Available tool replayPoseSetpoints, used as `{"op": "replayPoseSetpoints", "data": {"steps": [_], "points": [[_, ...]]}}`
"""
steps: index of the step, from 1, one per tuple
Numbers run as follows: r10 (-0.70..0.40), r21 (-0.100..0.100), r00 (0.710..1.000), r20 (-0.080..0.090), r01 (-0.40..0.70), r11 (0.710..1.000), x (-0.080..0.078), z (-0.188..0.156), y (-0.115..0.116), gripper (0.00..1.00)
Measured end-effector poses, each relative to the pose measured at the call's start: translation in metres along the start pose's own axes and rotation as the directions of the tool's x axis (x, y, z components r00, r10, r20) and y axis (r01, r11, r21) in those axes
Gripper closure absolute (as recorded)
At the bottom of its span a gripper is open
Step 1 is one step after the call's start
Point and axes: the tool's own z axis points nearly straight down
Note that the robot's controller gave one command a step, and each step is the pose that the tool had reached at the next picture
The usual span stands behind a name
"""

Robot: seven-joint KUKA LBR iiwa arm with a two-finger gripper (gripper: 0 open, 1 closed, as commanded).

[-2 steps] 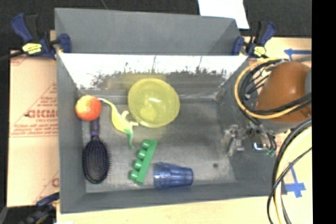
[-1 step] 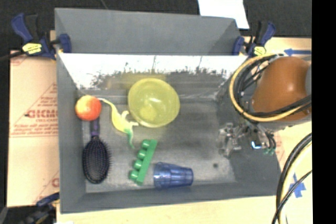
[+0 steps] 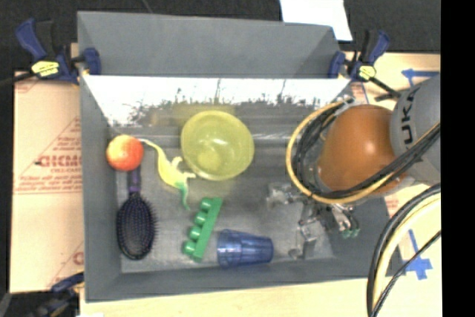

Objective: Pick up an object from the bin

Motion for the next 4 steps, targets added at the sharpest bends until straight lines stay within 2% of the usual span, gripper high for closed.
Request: {"op": "replayPoseSetpoints", "data": {"steps": [1,2,3,4], "points": [[0.002,0.003,1.000,0.003,-0.002,1.000,-0.001,-0.002,-0.003,0.00],[0.018,0.005,1.000,0.008,-0.018,1.000,-0.012,-0.047,-0.022,0.00],[0.020,0.000,1.000,-0.001,-0.020,1.000,-0.010,-0.056,-0.028,0.00],[-0.093,-0.003,0.996,-0.001,0.093,0.996,-0.001,-0.028,0.030,0.00]]}}
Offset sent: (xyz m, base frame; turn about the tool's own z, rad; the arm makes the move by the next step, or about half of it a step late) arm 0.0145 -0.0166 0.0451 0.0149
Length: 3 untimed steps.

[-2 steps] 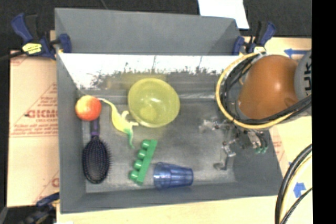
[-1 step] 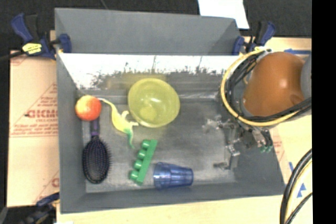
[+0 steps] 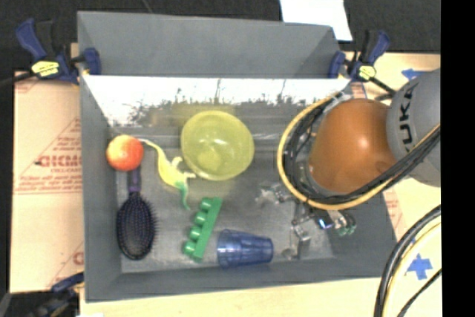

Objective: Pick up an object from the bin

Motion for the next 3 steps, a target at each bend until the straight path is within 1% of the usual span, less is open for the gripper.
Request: {"op": "replayPoseSetpoints", "data": {"steps": [1,2,3], "points": [[0.124,0.017,0.992,0.021,-0.124,0.992,0.002,-0.071,-0.087,0.00],[-0.004,0.005,1.000,0.007,0.004,1.000,-0.037,-0.129,-0.085,0.00],[0.035,0.011,0.999,0.009,-0.035,0.999,-0.008,-0.196,-0.061,1.00]]}}
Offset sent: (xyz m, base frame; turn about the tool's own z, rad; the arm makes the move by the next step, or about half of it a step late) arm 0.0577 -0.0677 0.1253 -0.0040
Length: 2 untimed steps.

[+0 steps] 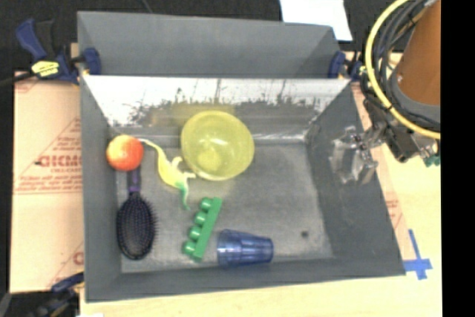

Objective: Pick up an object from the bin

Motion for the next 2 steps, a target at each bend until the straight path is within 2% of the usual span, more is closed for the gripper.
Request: {"op": "replayPoseSetpoints", "data": {"steps": [1,2], "points": [[0.001,0.000,1.000,0.000,-0.001,1.000,0.000,0.000,0.000,1.00],[0.093,0.002,0.996,0.008,-0.093,0.996,-0.033,0.021,-0.027,1.00]]}}
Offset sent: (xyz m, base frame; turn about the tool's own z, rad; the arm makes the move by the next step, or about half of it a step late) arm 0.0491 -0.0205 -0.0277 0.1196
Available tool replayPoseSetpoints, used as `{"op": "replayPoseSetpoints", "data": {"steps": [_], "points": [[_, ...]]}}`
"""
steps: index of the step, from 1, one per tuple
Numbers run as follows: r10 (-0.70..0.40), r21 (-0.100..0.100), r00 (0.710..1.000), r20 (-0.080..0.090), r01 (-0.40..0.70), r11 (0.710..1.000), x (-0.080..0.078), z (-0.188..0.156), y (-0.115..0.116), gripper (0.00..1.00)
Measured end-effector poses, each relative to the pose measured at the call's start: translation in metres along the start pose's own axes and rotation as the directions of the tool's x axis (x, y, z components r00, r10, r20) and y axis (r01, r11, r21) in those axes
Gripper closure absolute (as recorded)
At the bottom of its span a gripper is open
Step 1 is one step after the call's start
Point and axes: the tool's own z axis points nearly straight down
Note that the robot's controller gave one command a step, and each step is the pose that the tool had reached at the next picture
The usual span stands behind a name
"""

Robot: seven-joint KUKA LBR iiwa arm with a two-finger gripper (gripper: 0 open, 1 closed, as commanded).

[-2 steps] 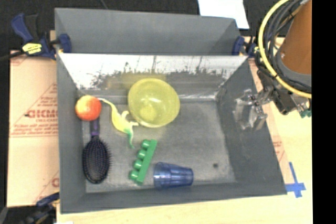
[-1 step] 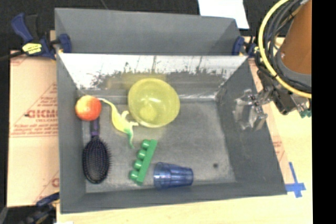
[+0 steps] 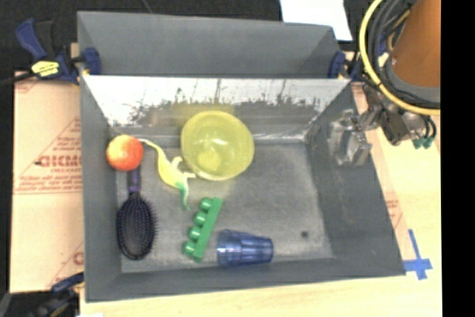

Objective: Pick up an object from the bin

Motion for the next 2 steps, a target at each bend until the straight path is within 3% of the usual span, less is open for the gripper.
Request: {"op": "replayPoseSetpoints", "data": {"steps": [1,2], "points": [[0.043,-0.001,0.999,-0.004,-0.043,0.999,0.051,0.016,-0.006,1.00],[0.014,0.002,1.000,0.000,-0.014,1.000,0.041,0.061,-0.062,1.00]]}}
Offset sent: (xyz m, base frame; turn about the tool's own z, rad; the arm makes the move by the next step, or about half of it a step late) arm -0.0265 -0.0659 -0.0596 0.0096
